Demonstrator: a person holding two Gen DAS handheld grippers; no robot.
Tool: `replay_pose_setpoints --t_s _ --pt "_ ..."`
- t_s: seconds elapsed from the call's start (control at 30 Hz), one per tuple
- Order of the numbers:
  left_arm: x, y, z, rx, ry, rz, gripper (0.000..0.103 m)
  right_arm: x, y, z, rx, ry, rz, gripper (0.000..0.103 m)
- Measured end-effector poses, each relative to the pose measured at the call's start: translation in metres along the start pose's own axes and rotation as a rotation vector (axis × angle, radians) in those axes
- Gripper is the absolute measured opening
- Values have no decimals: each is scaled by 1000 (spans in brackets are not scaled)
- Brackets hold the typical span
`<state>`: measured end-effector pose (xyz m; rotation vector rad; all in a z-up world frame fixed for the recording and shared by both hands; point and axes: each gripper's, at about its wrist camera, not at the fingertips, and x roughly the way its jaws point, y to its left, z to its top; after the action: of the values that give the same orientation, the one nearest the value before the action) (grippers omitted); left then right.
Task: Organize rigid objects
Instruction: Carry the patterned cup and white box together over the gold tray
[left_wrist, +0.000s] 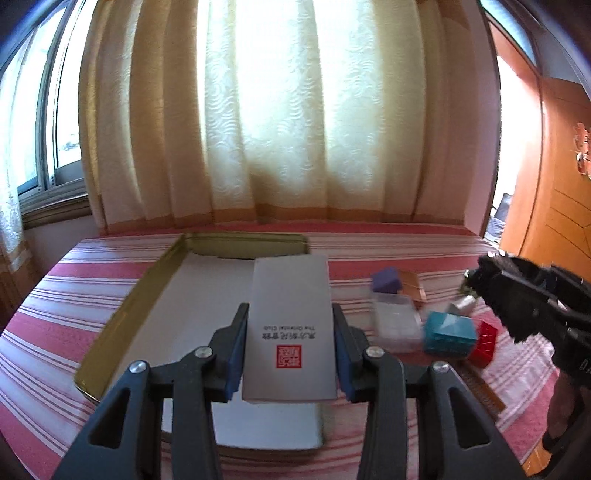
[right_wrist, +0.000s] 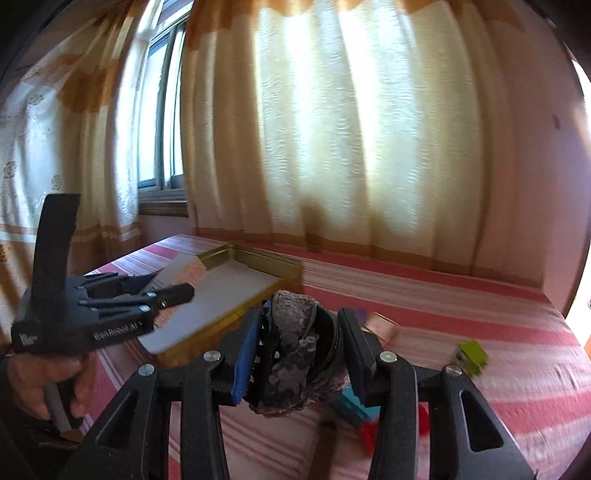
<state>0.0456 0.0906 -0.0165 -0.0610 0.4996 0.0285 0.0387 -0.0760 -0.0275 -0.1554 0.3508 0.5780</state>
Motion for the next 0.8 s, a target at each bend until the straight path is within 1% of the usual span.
replay_pose_setpoints --t_s 0.13,0.27,0.5,0.8 --pt "14 20 6 -5 46 22 40 32 17 21 -18 43 21 45" --pt "28 41 11 -22 95 31 40 65 28 34 -25 87 38 45" --pt "48 70 20 -43 158 47 40 109 48 45 -71 136 25 45" --pt "69 93 38 -48 214 73 40 156 55 62 -60 196 26 45"
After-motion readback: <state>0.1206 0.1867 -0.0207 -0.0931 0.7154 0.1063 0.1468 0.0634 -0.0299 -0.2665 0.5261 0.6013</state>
